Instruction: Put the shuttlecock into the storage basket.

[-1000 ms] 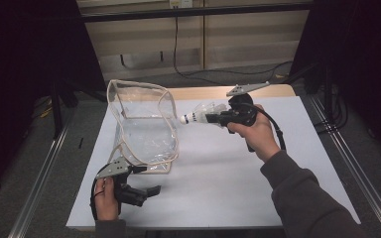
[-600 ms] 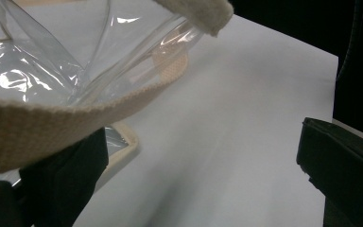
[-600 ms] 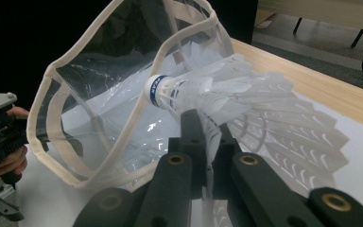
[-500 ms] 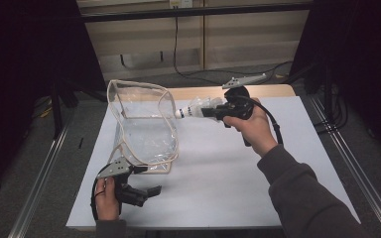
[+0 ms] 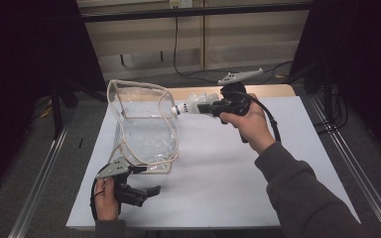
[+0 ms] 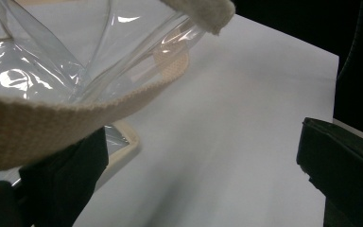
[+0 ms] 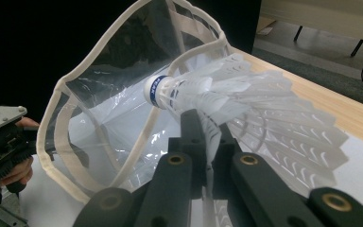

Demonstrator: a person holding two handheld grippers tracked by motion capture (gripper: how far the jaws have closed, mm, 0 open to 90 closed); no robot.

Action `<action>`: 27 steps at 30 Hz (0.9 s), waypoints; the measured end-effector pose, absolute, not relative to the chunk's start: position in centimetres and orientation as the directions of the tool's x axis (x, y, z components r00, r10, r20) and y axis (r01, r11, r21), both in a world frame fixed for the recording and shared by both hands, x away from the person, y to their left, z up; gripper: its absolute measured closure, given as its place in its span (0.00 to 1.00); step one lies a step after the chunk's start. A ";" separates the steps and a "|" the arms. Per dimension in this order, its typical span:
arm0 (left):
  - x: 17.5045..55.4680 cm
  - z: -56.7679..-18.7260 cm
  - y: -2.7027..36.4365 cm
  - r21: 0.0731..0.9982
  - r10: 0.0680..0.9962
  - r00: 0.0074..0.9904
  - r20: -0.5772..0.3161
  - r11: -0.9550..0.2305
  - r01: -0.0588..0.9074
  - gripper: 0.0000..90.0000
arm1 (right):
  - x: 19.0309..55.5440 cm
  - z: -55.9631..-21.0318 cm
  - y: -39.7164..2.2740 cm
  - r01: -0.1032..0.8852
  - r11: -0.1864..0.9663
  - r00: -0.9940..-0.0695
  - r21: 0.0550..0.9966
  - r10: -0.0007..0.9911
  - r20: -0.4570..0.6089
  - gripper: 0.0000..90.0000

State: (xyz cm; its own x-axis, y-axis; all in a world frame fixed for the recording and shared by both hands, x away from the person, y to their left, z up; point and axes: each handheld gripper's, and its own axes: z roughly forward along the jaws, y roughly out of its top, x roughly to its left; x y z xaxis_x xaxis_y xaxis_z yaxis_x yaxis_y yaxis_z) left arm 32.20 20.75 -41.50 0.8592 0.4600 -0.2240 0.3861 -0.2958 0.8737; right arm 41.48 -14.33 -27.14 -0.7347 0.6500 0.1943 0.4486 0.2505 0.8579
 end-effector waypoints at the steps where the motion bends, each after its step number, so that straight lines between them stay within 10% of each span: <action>1: 32.2 -41.5 20.7 0.874 0.459 0.860 -0.224 -0.295 0.385 0.03 | 41.5 -27.1 -14.3 0.447 0.249 -0.736 0.859 0.648 0.196 0.98; 27: 32.2 -41.6 20.7 0.871 0.456 0.861 -0.226 -0.301 0.388 0.03 | 41.6 -25.8 -11.5 0.424 0.269 -0.772 0.865 0.607 0.189 0.98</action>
State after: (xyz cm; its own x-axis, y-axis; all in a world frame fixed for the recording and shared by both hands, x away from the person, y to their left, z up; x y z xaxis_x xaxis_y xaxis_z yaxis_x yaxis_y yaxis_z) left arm 32.19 20.67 -41.64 0.8607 0.4562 -0.2261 0.3882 -0.3005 0.8712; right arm 41.61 -11.48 -25.83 -0.7716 0.6074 0.1889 0.4237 0.2693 0.8648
